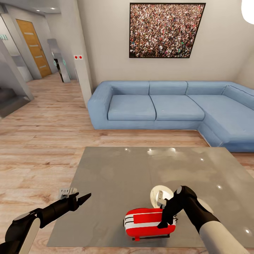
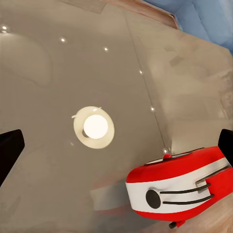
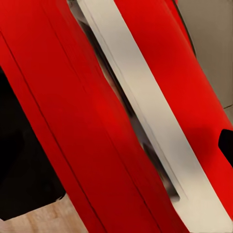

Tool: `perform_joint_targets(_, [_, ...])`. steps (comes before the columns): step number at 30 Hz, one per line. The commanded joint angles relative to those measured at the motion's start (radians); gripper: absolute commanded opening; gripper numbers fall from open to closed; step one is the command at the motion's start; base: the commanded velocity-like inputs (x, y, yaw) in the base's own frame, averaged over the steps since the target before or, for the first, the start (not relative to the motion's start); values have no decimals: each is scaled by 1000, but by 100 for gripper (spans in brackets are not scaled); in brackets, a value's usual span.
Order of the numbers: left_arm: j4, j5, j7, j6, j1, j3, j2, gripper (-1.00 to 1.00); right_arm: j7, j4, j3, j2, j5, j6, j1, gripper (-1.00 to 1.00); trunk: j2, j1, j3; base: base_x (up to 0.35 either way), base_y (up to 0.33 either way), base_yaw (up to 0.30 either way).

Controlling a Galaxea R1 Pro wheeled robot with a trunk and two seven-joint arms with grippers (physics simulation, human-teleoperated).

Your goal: Turn on the radio receiver that's on the table in the living room.

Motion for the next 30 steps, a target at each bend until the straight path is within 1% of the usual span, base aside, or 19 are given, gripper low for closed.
perform_joint_targets(1, [0, 0, 0, 0, 0, 0, 0, 100, -1, 4, 0, 1, 0, -2, -2, 100, 0, 0, 0, 0, 0, 0])
perform_joint_targets(9, [0, 0, 2, 0, 0, 0, 0, 100, -1, 9, 0, 4, 0, -6, -4, 100, 0, 0, 0, 0, 0, 0])
perform_joint_targets(10, [0, 0, 2, 0, 0, 0, 0, 100, -2, 9, 0, 4, 0, -6, -4, -100, 0, 0, 0, 0, 0, 0])
perform_joint_targets(23, [0, 0, 1, 0, 0, 0, 0, 100, -4, 10, 0, 3, 0, 0, -5, -100, 0, 0, 0, 0, 0, 0])
perform_joint_targets(30, [0, 0, 2, 0, 0, 0, 0, 100, -20, 10, 0, 3, 0, -3, -5, -100, 0, 0, 0, 0, 0, 0])
